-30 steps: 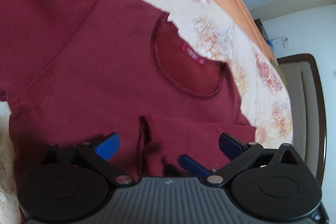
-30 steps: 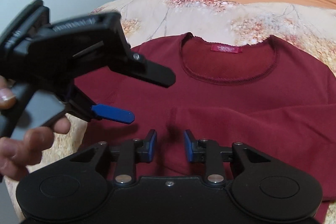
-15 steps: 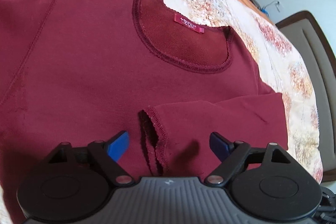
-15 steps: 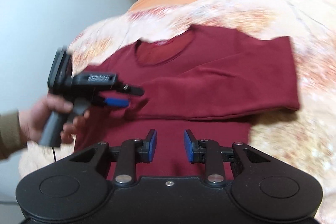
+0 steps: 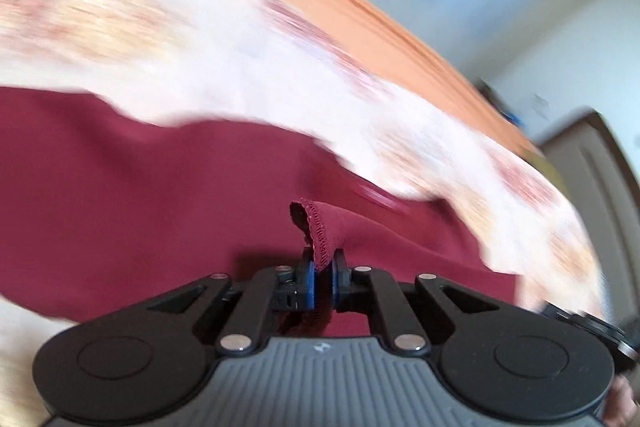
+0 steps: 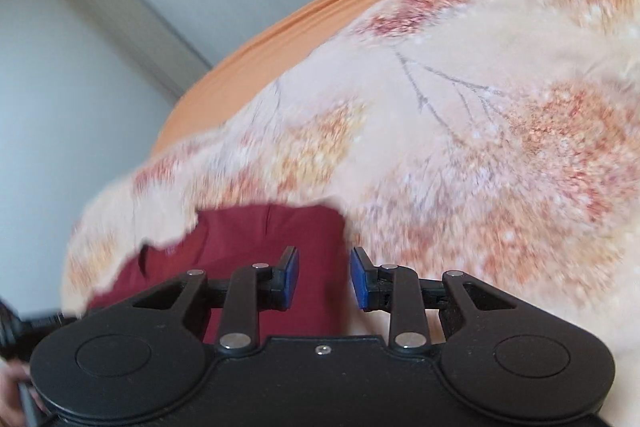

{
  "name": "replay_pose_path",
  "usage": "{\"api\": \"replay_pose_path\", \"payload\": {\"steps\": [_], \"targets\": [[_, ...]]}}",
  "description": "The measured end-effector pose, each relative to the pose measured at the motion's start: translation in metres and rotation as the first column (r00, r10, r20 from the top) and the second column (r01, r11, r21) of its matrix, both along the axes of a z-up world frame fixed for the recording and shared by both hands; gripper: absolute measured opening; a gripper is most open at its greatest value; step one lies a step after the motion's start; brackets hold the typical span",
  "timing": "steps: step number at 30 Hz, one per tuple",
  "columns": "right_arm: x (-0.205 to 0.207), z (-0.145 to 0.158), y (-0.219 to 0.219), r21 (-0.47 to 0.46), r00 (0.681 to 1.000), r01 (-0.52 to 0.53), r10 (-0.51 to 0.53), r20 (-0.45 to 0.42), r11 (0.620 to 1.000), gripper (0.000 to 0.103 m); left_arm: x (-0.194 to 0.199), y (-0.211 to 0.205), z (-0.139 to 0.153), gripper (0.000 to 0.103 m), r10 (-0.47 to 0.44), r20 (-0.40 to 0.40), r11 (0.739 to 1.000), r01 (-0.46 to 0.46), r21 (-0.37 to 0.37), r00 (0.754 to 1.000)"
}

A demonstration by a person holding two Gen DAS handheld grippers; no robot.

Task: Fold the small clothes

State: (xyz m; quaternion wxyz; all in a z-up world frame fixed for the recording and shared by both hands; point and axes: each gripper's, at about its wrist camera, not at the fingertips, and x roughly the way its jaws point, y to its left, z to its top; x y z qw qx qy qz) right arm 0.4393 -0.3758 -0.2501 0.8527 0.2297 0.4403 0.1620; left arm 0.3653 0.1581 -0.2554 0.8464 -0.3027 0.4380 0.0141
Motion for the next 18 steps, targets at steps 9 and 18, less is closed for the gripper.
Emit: {"api": "replay_pose_path", "payload": {"steps": [9,18], "targets": [[0.042,-0.040,0.047,0.058,0.995,-0.061,0.065,-0.072,0.996,0.032,0.005,0.023,-0.017,0.007,-0.009,-0.126,0.995,0.022,0.096,0.992],[0.068,-0.062,0.047,0.226,0.988,-0.045,0.076,-0.132,0.973,0.006,-0.008,0.044,-0.020,0.007,0.062,-0.131,0.994,-0.050,0.095,0.989]]}}
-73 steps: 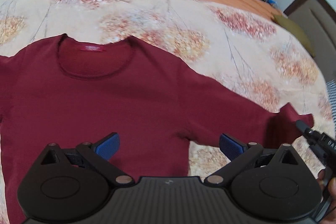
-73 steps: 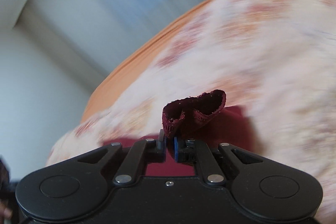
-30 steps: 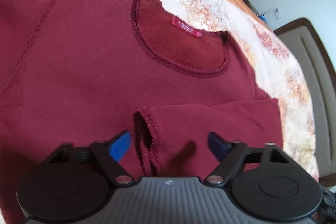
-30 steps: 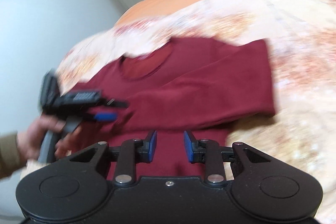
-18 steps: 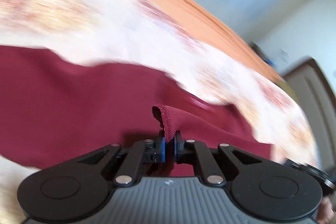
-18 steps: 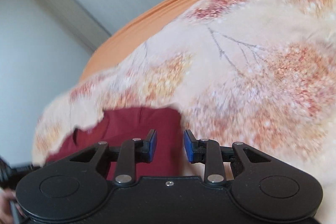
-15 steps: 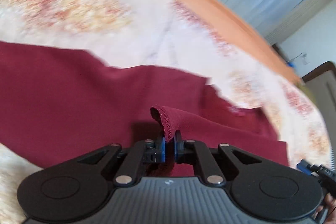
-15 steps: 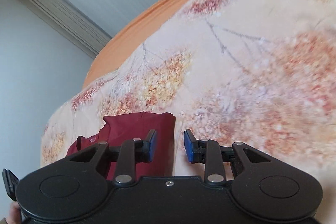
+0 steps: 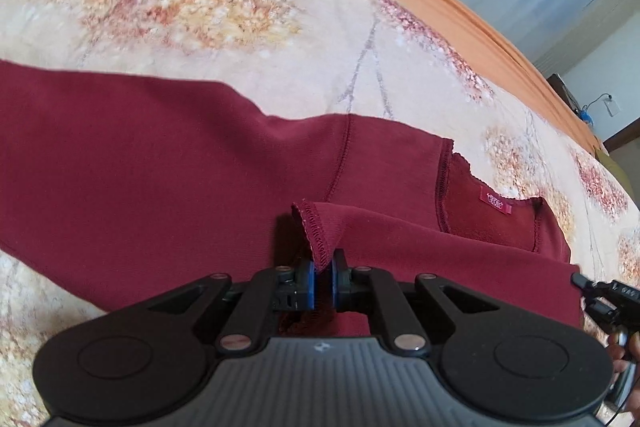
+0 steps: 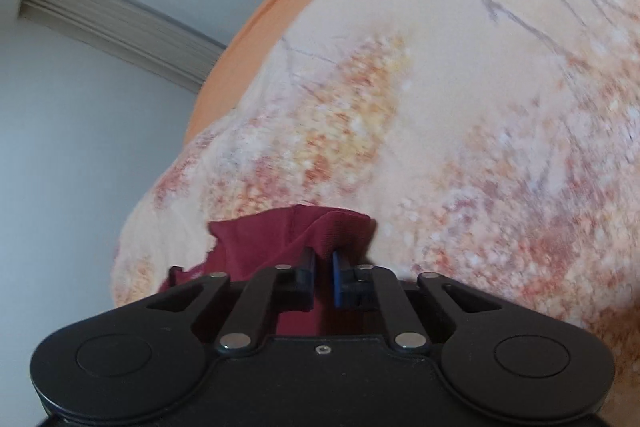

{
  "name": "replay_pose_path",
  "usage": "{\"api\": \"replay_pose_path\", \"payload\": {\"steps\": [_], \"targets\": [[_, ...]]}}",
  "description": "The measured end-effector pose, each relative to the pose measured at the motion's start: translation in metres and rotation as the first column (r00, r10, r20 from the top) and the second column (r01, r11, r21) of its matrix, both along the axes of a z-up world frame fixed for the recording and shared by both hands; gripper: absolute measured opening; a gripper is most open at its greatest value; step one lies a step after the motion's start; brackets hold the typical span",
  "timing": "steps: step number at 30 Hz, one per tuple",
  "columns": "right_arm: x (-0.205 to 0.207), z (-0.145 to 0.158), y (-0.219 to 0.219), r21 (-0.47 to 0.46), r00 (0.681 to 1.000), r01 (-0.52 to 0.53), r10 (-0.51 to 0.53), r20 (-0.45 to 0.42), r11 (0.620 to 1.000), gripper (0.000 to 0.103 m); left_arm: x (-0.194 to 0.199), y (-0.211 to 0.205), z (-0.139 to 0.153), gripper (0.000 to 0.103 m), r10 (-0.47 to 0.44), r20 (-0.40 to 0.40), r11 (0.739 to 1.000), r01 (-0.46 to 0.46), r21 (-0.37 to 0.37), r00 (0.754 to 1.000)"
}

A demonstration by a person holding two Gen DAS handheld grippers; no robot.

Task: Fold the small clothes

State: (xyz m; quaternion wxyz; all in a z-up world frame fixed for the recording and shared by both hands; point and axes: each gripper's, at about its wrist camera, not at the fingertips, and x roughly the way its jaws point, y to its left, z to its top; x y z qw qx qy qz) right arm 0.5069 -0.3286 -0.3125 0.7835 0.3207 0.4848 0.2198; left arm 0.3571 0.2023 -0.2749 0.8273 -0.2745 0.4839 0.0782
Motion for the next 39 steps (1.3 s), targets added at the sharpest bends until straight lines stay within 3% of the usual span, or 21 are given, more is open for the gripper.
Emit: {"api": "replay_pose_path", "payload": {"steps": [4,6,8,13,20,21,22,23,26,28,31,33,36,38,39], "targets": [[0.007,0.029,-0.006,-0.057,0.993,0.061,-0.055,0.101,0.997,0.005,0.006,-0.002,0.008,0.007,0.016,0.037,1.000,-0.015,-0.009,0.999],[0.011,0.025,0.007,-0.192,0.995,0.028,-0.010,0.097,0.981,0.006,0.016,-0.010,0.001,0.007,0.000,0.001,1.000,0.000,0.009,1.000],[0.011,0.013,0.017,-0.273,0.999,-0.008,0.021,0.041,0.962,0.019,0.022,-0.016,-0.008,0.007,-0.005,-0.041,1.000,0.006,0.030,0.999],[-0.026,0.025,-0.008,-0.153,0.999,0.018,-0.011,0.046,0.988,0.043,0.022,-0.011,-0.006,0.009,-0.002,-0.028,1.000,0.002,0.026,1.000],[-0.077,-0.003,-0.008,-0.121,0.994,-0.088,0.080,-0.070,0.989,0.041,0.034,-0.001,-0.009,0.011,-0.031,-0.017,0.999,0.031,0.012,0.999],[-0.078,-0.007,-0.007,-0.101,0.994,-0.088,0.081,-0.079,0.991,0.034,0.038,-0.001,-0.009,0.011,-0.043,-0.015,0.999,0.043,0.020,0.999],[-0.078,-0.009,-0.006,-0.086,0.992,-0.092,0.084,-0.093,0.992,0.008,0.041,-0.002,-0.008,0.011,-0.056,-0.015,0.998,0.056,0.035,0.998],[-0.077,-0.009,-0.006,-0.066,0.990,-0.093,0.085,-0.113,0.993,0.006,0.044,-0.001,-0.005,0.011,-0.057,-0.011,0.997,0.057,0.049,0.998],[-0.075,0.010,-0.014,0.040,0.993,-0.045,0.050,-0.108,0.998,0.006,0.051,0.008,0.009,0.011,-0.002,0.004,1.000,0.002,0.023,1.000],[-0.072,0.020,-0.019,0.088,0.990,-0.039,0.051,-0.131,0.995,0.006,0.058,0.015,0.003,0.011,0.015,-0.059,1.000,-0.017,-0.026,0.998],[-0.066,0.012,-0.025,0.034,0.980,-0.046,0.052,-0.193,0.998,0.006,0.067,0.014,-0.014,0.011,-0.025,-0.131,1.000,0.027,0.014,0.991],[-0.064,0.000,-0.025,-0.044,0.969,-0.073,0.061,-0.239,0.996,0.006,0.069,0.006,-0.017,0.012,-0.075,-0.132,0.994,0.084,0.067,0.988],[-0.063,0.003,-0.019,-0.090,0.971,-0.088,0.065,-0.231,0.992,0.017,0.062,-0.004,-0.004,0.022,-0.108,-0.111,0.982,0.124,0.144,0.988],[-0.064,0.012,-0.020,-0.100,0.978,-0.078,0.056,-0.202,0.992,0.021,0.050,-0.004,0.010,0.043,-0.099,-0.075,0.979,0.111,0.173,0.992],[-0.067,0.019,-0.024,-0.099,0.984,-0.062,0.045,-0.170,0.993,0.022,0.043,-0.005,0.017,0.044,-0.098,-0.048,0.978,0.106,0.178,0.994]]}}
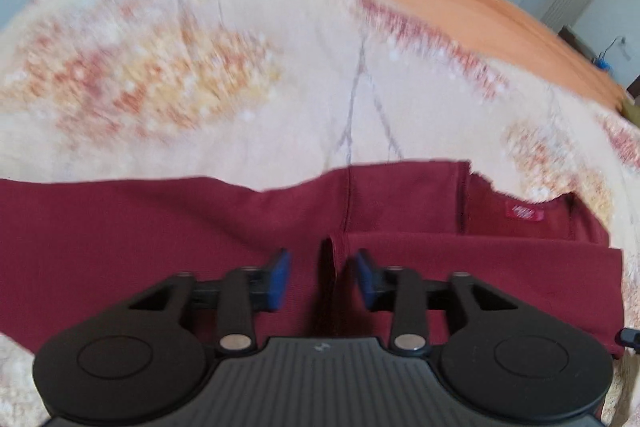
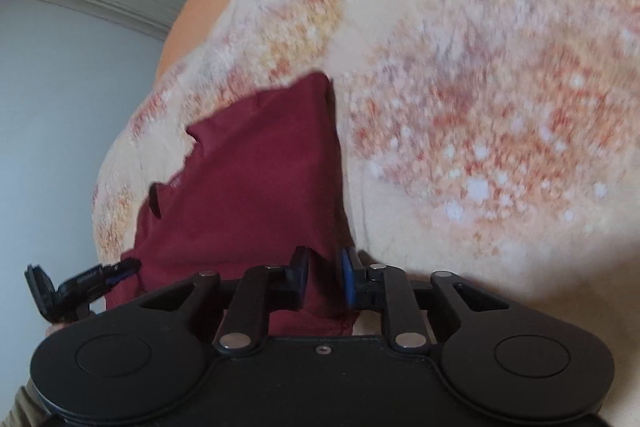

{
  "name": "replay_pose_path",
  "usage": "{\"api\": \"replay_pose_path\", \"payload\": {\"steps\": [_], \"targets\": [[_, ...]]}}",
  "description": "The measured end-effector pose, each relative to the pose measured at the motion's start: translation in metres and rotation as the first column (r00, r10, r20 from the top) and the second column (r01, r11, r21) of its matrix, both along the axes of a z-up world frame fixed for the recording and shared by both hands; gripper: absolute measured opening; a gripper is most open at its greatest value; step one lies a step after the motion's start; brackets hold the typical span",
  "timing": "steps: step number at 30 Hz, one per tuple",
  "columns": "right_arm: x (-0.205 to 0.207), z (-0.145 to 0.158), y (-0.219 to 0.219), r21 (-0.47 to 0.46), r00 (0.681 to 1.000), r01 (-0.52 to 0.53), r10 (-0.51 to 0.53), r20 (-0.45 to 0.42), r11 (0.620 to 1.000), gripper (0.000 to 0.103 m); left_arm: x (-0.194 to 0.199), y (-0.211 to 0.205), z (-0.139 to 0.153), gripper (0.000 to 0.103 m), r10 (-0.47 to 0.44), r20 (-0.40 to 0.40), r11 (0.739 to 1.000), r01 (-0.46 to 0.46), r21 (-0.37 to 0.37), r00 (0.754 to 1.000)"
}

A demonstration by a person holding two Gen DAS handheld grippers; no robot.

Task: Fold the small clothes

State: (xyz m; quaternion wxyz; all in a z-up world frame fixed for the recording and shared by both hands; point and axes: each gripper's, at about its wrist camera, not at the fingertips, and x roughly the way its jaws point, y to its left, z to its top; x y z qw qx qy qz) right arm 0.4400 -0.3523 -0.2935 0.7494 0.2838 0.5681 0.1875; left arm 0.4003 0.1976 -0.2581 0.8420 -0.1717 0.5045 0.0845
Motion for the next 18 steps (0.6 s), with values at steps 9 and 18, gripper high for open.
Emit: {"api": "replay_pose_path", "payload": {"steps": [9,18], "targets": [[0.037,0.024,0.020,0.037,0.981,0.029,-0.036,0.191,0.999,0.039,-0.002,-0.035,-0.023,0.051,-0.199,0.071,0.932,0.212,-0.294,0.977],[0.041,0.018,0.061,-0.089,0.971,-0.105,0.121,0.204,0.990,0.069,-0.028,-0.020,-0.036,0.044,-0.113,-0.059,0.976,0.100,-0.195,0.992]]}}
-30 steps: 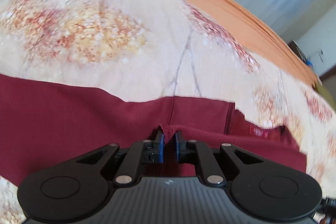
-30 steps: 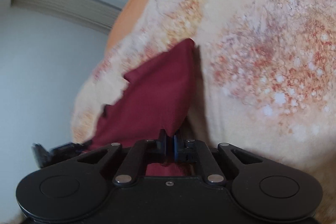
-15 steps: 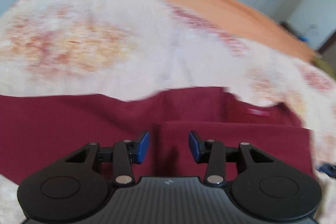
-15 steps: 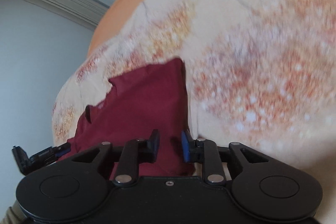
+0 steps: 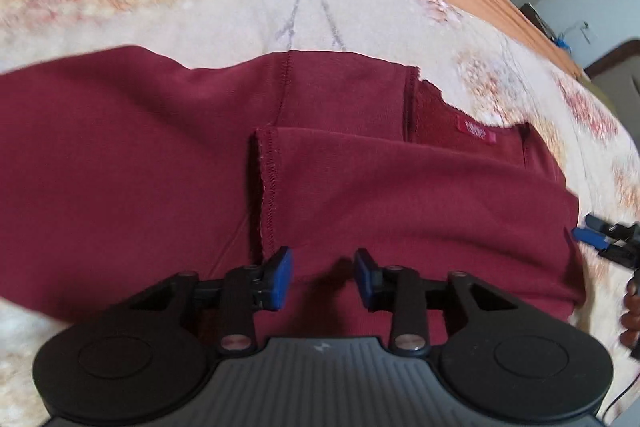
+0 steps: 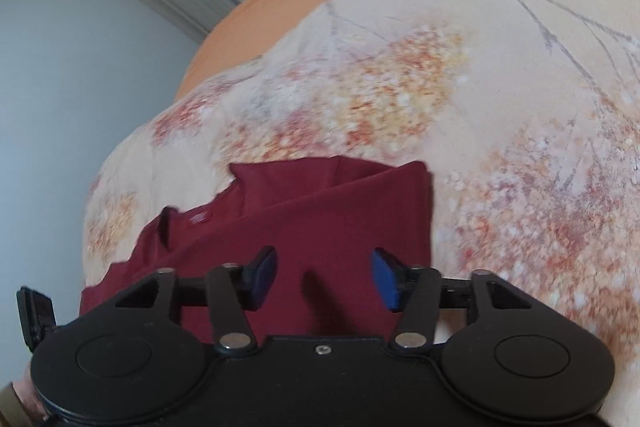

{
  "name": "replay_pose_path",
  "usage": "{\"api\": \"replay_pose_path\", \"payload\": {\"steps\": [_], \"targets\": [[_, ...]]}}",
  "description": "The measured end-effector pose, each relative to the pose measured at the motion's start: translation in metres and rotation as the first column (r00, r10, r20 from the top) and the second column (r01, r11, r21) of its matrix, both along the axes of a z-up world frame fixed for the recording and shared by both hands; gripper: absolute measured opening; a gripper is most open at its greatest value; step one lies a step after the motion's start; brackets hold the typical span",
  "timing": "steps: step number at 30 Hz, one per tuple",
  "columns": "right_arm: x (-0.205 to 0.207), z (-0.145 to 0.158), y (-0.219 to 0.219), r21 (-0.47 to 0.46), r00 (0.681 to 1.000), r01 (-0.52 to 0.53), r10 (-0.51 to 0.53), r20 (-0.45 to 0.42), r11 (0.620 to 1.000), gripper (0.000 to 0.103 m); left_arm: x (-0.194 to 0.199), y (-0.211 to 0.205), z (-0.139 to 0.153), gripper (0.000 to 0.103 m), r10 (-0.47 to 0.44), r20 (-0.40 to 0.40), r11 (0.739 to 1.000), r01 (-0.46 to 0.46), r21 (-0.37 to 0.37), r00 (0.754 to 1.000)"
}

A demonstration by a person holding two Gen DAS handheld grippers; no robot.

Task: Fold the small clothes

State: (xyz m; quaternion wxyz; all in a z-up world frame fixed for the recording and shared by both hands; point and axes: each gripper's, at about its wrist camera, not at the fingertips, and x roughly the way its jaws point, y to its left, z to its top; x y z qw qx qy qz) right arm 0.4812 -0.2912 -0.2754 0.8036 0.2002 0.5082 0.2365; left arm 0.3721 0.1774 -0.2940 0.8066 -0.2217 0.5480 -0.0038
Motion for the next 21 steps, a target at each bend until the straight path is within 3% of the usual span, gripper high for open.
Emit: {"api": "replay_pose_path", "payload": {"steps": [1,2,3,6,8,9,10,11,13,14,17,19,21], "targets": [[-0.013,0.002,0.000,0.000,1.000,-0.009,0.009,0.014,1.000,0.080,-0.008,-0.001,0.003,0.052,-0.007,0.007,1.000,0.007,0.002,1.000],[-0.023,0.003,-0.001,-0.010,1.000,-0.013,0.013,0.014,1.000,0.084,-0.016,-0.003,0.006,0.065,-0.004,0.006,1.000,0.004,0.007,1.000],[-0.034,0.002,-0.003,-0.024,1.000,-0.016,0.016,0.002,1.000,0.085,-0.024,-0.003,0.008,0.069,0.003,0.003,1.000,-0.003,0.024,1.000],[-0.067,0.008,-0.016,-0.028,1.000,0.017,-0.018,-0.017,0.999,0.083,-0.058,-0.010,0.021,0.070,0.029,0.025,0.999,-0.030,0.029,0.999],[-0.093,0.033,-0.029,0.072,0.996,0.063,-0.067,0.060,0.995,0.084,-0.083,-0.011,0.033,0.074,0.081,0.064,0.997,-0.081,-0.014,0.995],[-0.108,0.050,-0.034,0.121,0.989,0.077,-0.091,0.115,0.990,0.087,-0.095,-0.012,0.041,0.077,0.125,0.089,0.992,-0.123,-0.036,0.988],[-0.122,0.066,-0.036,0.149,0.981,0.080,-0.104,0.164,0.986,0.103,-0.110,-0.010,0.050,0.084,0.180,0.118,0.983,-0.175,-0.055,0.977],[-0.133,0.080,-0.036,0.157,0.977,0.080,-0.109,0.185,0.984,0.103,-0.125,-0.008,0.060,0.088,0.233,0.143,0.972,-0.225,-0.072,0.962],[-0.143,0.096,-0.032,0.179,0.989,0.039,-0.064,0.136,0.983,0.102,-0.150,-0.009,0.079,0.090,0.321,0.185,0.947,-0.309,-0.092,0.929],[-0.147,0.101,-0.029,0.199,0.996,0.044,-0.058,0.065,0.979,0.102,-0.163,-0.009,0.092,0.091,0.351,0.211,0.936,-0.341,-0.083,0.912],[-0.163,0.132,-0.021,0.235,0.996,0.048,-0.064,0.063,0.971,0.102,-0.190,-0.021,0.137,0.092,0.386,0.257,0.912,-0.409,0.039,0.886],[-0.172,0.165,-0.013,0.199,0.988,0.057,-0.084,0.131,0.978,0.102,-0.202,-0.036,0.171,0.095,0.377,0.306,0.894,-0.430,0.125,0.874],[-0.182,0.202,-0.005,0.202,0.968,0.011,-0.061,0.242,0.979,0.102,-0.218,-0.048,0.209,0.103,0.354,0.342,0.881,-0.433,0.190,0.871]]}}
